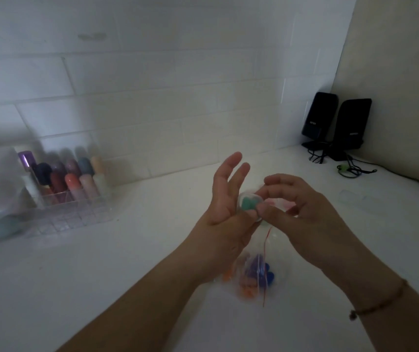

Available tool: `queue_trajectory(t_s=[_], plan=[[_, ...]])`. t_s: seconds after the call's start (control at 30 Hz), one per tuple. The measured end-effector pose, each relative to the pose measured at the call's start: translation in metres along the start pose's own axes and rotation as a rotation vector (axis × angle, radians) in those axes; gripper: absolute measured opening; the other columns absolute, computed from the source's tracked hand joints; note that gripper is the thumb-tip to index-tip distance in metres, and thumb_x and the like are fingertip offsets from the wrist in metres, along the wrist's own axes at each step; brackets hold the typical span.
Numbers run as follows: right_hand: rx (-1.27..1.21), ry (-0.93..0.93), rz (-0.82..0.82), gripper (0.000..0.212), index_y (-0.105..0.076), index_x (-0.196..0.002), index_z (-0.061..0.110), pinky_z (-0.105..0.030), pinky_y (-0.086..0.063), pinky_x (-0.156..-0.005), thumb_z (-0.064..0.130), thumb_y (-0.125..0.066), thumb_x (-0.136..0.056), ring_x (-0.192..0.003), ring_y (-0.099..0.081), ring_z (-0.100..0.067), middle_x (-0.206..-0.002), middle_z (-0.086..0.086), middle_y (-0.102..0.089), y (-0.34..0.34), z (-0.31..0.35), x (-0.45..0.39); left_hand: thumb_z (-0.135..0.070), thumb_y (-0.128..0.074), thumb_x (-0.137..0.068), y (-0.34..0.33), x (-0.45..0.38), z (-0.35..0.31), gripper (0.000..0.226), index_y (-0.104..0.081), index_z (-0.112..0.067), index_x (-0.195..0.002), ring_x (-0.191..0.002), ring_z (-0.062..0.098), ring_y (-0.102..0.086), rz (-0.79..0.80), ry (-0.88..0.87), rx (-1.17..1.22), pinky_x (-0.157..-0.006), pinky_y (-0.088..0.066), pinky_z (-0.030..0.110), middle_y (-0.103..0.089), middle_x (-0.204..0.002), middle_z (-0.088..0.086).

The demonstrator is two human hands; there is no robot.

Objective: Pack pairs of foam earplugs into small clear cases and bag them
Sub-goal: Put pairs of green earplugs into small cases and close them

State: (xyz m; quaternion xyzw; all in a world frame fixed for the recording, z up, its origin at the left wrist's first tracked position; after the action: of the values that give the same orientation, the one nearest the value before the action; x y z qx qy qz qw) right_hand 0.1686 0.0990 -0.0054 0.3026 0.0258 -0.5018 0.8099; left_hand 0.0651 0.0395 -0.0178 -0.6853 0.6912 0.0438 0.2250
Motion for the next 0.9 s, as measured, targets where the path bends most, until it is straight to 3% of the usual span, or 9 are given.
queue_trajectory(t_s=[0.1,0.2,0.27,0.5,0.67,0.8,0.9], plan=[[-0.147,-0.092,-0.046,0.005,-0.071,-0.083,0.029,-0.018,-0.043,-0.072,0.033,-0.073,-0.080,-0.099,-0.059,-0.010,-0.108,0.016,-0.063,0.012,-0.006,-0.001,0.002,-0.051,-0.094,0.002,0.001,-0.009,0.053,-0.042,-0.023,-0.140,-0.126,0.016,-0.054,-0.038,-0.146,-0.481,-0.104,-0.046,0.039,-0.051,-0.139,-0.003],[-0.223,-0.134,-0.030,0.003,-0.070,-0.086,0.024,-0.020,-0.045,-0.067,0.023,-0.068,-0.085,-0.079,-0.067,-0.009,-0.086,0.005,-0.074,0.017,-0.010,-0.001,-0.005,-0.067,-0.086,0.003,0.002,-0.020,0.040,-0.060,-0.020,-0.123,-0.107,0.012,-0.064,-0.135,-0.289,-0.753,-0.092,-0.052,0.026,-0.062,-0.120,-0.003],[-0.319,-0.166,0.015,0.007,-0.071,-0.092,0.017,-0.027,-0.050,-0.067,0.018,-0.065,-0.087,-0.077,-0.070,-0.015,-0.084,0.000,-0.075,0.012,-0.012,0.000,-0.015,-0.076,-0.081,0.004,0.004,-0.025,0.039,-0.064,-0.024,-0.117,-0.096,0.008,-0.064,-0.173,-0.366,-0.912,-0.084,-0.052,0.018,-0.064,-0.110,-0.010],[-0.486,-0.185,-0.013,0.010,-0.072,-0.092,0.008,-0.032,-0.060,-0.071,0.009,-0.067,-0.084,-0.079,-0.073,-0.028,-0.085,-0.010,-0.075,0.012,-0.011,0.002,-0.015,-0.079,-0.078,0.004,0.008,-0.028,0.041,-0.066,-0.020,-0.117,-0.091,0.010,-0.066,-0.198,-0.442,-0.924,-0.080,-0.054,0.018,-0.066,-0.107,-0.008],[-0.351,-0.147,0.061,0.010,-0.071,-0.091,0.016,-0.029,-0.058,-0.069,0.018,-0.070,-0.081,-0.079,-0.071,-0.016,-0.089,-0.001,-0.075,0.018,-0.006,0.001,-0.014,-0.077,-0.079,0.002,0.009,-0.027,0.044,-0.063,-0.022,-0.119,-0.091,0.007,-0.067,-0.204,-0.445,-0.916,-0.082,-0.053,0.015,-0.065,-0.111,-0.010],[-0.316,-0.187,-0.023,0.010,-0.071,-0.089,0.015,-0.028,-0.053,-0.063,0.010,-0.073,-0.080,-0.070,-0.066,-0.016,-0.083,-0.006,-0.074,0.038,-0.022,-0.003,-0.033,-0.077,-0.080,0.003,0.005,-0.010,0.061,-0.050,-0.035,-0.135,-0.110,0.000,-0.059,-0.120,-0.219,-0.957,-0.094,-0.047,0.017,-0.060,-0.125,-0.020],[-0.011,-0.235,-0.205,0.013,-0.068,-0.090,0.019,-0.032,-0.056,-0.067,0.015,-0.075,-0.080,-0.071,-0.068,-0.018,-0.078,-0.002,-0.073,0.069,-0.052,-0.010,-0.061,-0.060,-0.080,0.004,0.006,0.006,0.057,-0.046,-0.047,-0.133,-0.121,-0.005,-0.049,-0.024,-0.076,-1.151,-0.104,-0.042,0.029,-0.053,-0.132,-0.028]])
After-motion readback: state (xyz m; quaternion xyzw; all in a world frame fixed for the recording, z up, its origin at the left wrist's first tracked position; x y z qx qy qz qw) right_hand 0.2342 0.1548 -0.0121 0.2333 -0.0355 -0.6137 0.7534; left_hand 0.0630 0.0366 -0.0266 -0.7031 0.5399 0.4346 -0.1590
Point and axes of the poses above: each hand's wrist, its own x-axis away from the middle knuckle, its own y-axis out of the back of the hand, z = x × y, the point moved 8 cm from there along -x, towards the middle knuckle
